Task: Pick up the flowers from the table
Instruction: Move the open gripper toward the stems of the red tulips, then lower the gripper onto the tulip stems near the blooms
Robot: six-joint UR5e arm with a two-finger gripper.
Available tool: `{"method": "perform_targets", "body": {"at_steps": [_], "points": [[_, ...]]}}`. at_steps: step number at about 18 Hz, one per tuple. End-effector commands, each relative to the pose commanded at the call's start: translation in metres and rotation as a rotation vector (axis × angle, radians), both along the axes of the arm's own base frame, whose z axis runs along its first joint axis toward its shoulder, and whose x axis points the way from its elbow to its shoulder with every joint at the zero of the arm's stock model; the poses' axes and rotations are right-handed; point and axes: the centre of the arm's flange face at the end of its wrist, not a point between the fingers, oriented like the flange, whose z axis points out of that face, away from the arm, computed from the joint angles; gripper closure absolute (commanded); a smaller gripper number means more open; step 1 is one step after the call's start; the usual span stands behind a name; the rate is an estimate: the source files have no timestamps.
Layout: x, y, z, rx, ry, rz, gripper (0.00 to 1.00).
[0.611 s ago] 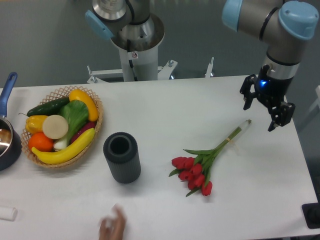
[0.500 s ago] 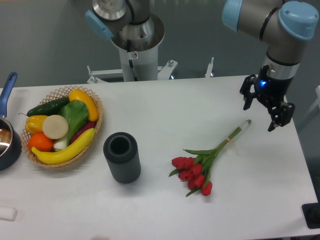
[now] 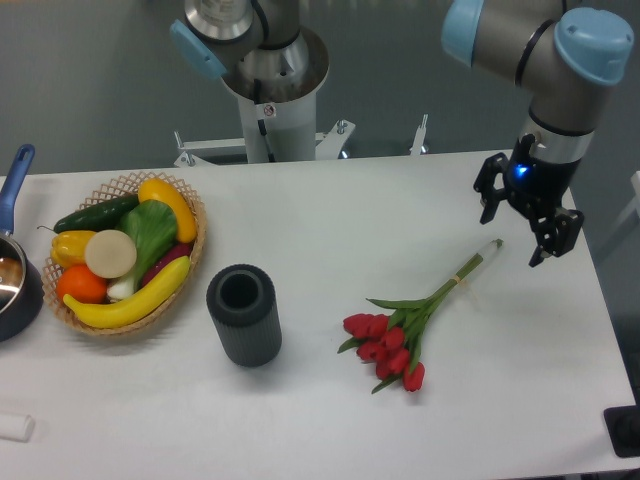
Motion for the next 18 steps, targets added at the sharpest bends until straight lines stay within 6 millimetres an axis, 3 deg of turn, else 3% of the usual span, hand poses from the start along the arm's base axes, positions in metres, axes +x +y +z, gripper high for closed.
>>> {"method": "perform_targets", "body": {"at_steps": [10, 18], "points": [[0.003, 0.01, -0.027, 0.01, -0.04, 0.12, 0.0], [0.016, 0.028, -0.072, 0.031, -0.038, 0.175, 0.0]]}}
